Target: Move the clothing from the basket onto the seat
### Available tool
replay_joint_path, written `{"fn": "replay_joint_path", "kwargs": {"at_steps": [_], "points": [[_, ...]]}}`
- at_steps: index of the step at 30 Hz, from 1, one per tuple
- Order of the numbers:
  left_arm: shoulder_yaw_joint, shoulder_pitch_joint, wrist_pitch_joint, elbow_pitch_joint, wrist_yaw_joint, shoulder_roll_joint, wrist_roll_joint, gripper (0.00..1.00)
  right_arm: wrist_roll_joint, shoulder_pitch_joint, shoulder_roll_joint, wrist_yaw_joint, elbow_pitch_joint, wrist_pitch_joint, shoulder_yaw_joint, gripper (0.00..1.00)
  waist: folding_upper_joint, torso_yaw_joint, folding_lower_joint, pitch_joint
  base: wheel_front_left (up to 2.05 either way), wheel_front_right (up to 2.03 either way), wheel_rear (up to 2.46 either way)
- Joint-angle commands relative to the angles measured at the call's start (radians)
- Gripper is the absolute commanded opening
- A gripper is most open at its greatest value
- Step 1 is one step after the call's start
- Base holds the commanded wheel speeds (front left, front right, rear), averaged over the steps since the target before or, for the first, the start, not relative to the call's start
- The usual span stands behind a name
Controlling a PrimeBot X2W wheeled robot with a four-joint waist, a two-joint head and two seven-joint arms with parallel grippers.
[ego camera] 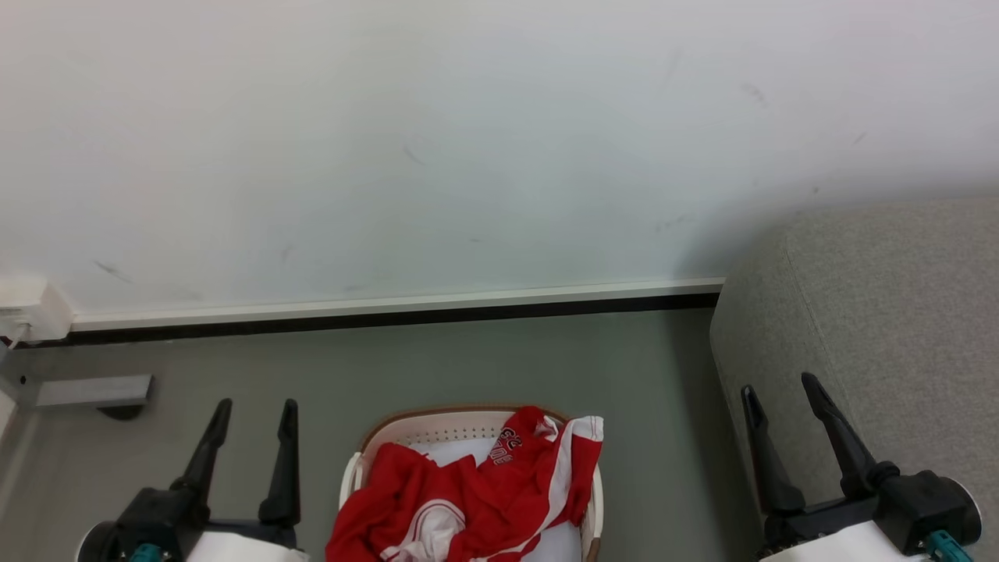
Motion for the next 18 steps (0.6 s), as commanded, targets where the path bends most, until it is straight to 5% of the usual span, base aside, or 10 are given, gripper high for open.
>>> {"fn": "replay_joint_path", "kwargs": {"at_steps": [1, 18], "points": [[0.003, -0.008, 0.000, -0.004, -0.002, 0.003, -0.005, 1.00, 0.004, -0.012, -0.003, -0.002, -0.008, -0.004, -0.005, 1.00, 0.0000, -0.005, 0.0000, 0.013, 0.00, 0.00, 0.00], [0.034, -0.164, 0.000, -0.006, -0.019, 0.028, -0.054, 1.00, -0.017, -0.139, 0.017, -0.002, -0.086, -0.004, -0.025, 1.00, 0.0000, -0.073, 0.0000, 0.263, 0.00, 0.00, 0.00]]}}
